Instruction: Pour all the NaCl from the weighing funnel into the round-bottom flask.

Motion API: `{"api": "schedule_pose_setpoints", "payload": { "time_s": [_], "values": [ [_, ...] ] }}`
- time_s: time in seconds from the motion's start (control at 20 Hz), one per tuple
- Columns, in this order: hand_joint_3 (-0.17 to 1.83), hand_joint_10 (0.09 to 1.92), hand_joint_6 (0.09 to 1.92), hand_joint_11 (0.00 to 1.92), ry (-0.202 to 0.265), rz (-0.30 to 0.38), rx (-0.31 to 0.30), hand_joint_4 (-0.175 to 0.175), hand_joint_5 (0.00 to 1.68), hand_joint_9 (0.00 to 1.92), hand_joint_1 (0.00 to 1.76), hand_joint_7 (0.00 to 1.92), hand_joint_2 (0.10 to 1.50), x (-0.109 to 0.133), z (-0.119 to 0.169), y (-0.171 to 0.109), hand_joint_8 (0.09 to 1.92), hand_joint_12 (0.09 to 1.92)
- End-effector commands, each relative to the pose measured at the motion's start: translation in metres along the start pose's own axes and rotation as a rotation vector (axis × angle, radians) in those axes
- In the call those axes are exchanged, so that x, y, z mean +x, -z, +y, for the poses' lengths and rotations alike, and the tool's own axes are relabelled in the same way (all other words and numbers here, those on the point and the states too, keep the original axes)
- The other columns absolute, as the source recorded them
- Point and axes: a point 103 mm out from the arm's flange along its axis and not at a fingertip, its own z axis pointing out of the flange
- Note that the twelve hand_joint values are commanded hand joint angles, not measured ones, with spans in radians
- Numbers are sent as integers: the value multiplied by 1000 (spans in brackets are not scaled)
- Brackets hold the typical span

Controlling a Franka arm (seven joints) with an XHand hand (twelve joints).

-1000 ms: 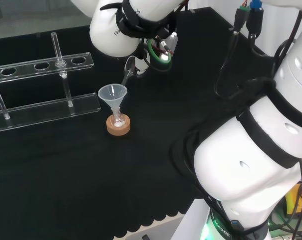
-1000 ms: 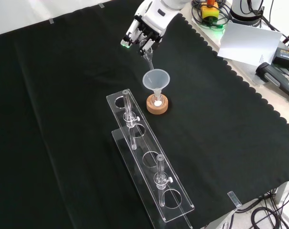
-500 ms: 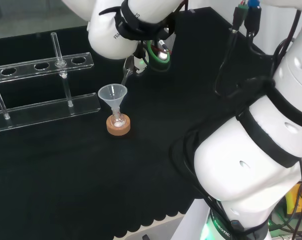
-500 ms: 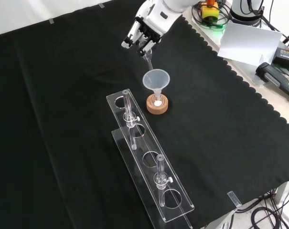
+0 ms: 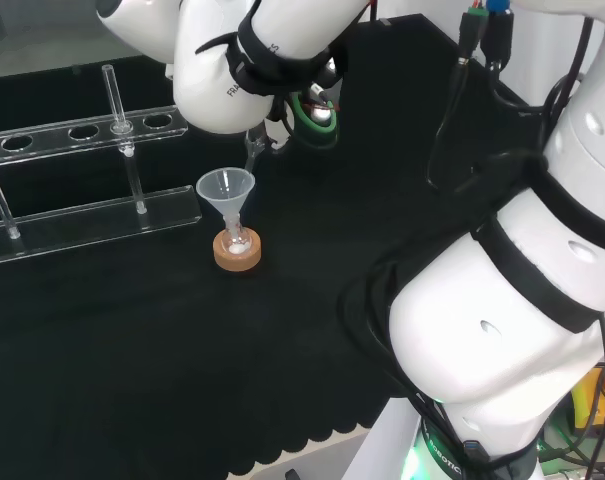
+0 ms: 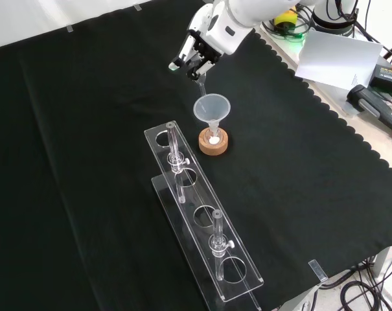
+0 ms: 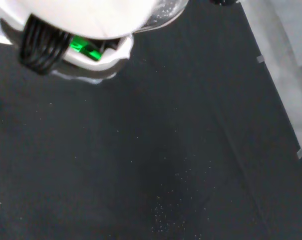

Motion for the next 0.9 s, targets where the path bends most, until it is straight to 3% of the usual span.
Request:
{"api": "schedule_pose_setpoints", "payload": {
  "time_s": [0.05, 0.9],
  "values": [
    [827, 161, 291, 0, 15, -58, 6, 175, 1512, 1163, 1161, 1698, 487, 2, 3, 3, 103, 1450],
    [836, 156, 299, 0, 35, -127, 20, 175, 1511, 1167, 1162, 1704, 482, -11, 10, 14, 97, 1448]
  ]
}}
